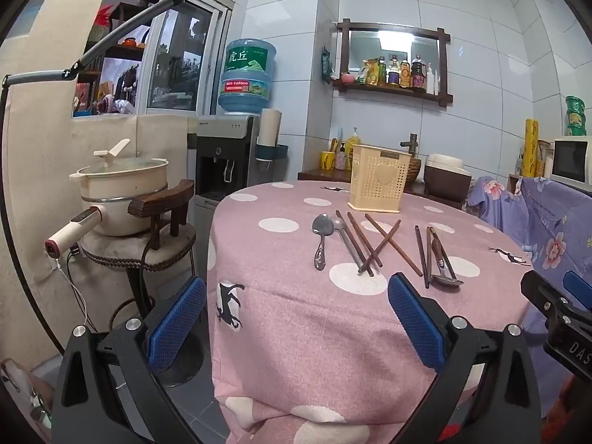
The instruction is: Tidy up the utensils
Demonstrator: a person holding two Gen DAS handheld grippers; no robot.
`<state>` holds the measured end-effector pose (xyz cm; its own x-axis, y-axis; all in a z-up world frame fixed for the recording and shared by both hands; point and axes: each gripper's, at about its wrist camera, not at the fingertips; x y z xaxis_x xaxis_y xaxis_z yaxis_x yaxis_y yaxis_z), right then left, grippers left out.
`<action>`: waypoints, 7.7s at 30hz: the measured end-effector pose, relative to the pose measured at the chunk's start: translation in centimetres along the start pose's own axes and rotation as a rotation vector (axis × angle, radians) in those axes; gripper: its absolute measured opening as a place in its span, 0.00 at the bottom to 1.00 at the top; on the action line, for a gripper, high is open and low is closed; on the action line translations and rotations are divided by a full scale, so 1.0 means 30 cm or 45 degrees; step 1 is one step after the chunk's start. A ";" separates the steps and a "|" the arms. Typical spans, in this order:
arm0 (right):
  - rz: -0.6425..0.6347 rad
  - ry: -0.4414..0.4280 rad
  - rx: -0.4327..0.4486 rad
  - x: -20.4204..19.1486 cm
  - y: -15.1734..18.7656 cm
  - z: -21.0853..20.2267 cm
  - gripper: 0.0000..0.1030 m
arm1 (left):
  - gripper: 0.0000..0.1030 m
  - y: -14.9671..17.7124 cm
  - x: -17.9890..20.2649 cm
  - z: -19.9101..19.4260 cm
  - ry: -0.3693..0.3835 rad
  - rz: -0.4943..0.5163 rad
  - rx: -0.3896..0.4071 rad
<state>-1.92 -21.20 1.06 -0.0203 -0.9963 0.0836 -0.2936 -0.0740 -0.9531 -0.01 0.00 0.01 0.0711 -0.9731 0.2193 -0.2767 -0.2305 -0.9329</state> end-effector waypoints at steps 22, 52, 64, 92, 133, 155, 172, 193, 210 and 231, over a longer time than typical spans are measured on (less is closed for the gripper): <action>-0.004 -0.005 -0.018 -0.011 -0.004 0.017 0.95 | 0.95 0.011 -0.038 0.012 -0.011 -0.024 -0.032; -0.010 -0.012 -0.028 -0.015 0.017 0.020 0.95 | 0.95 0.012 -0.025 0.015 -0.021 -0.023 -0.048; -0.011 -0.012 -0.029 -0.017 0.021 0.021 0.95 | 0.95 0.020 -0.028 0.016 -0.023 -0.025 -0.051; -0.015 -0.015 -0.037 -0.028 0.035 0.028 0.95 | 0.95 0.039 -0.039 0.028 -0.028 -0.029 -0.060; -0.019 -0.138 -0.525 0.160 -0.144 0.577 0.88 | 0.90 -0.199 -0.043 0.474 -0.012 0.067 -0.453; 0.133 -0.107 -0.869 0.237 -0.248 1.124 0.24 | 0.60 -0.283 0.215 0.765 0.253 0.256 -0.692; 0.091 -0.073 -0.865 0.258 -0.263 1.237 0.08 | 0.44 -0.265 0.452 0.892 0.430 0.348 -0.862; 0.182 -0.099 -0.865 0.359 -0.245 1.199 0.08 | 0.20 -0.166 0.687 1.085 0.414 0.601 -1.005; 0.276 -0.183 -0.818 0.386 -0.283 1.182 0.08 | 0.08 -0.284 0.660 1.056 0.409 0.467 -0.904; 0.159 -0.341 -0.443 0.412 -0.686 0.871 0.08 | 0.08 -0.669 0.545 0.791 0.556 0.251 -0.558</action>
<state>28.83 -33.14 14.10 0.1587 -0.9763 -0.1473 -0.6090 0.0207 -0.7929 29.44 -11.16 15.56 -0.3916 -0.8889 0.2376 -0.6168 0.0620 -0.7847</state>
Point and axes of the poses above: each gripper's, at about its wrist camera, not at the fingertips, and z roughly the way its jaws point, x to its right, y to its underside, and after that the axes turned 9 degrees about -z, right-handed
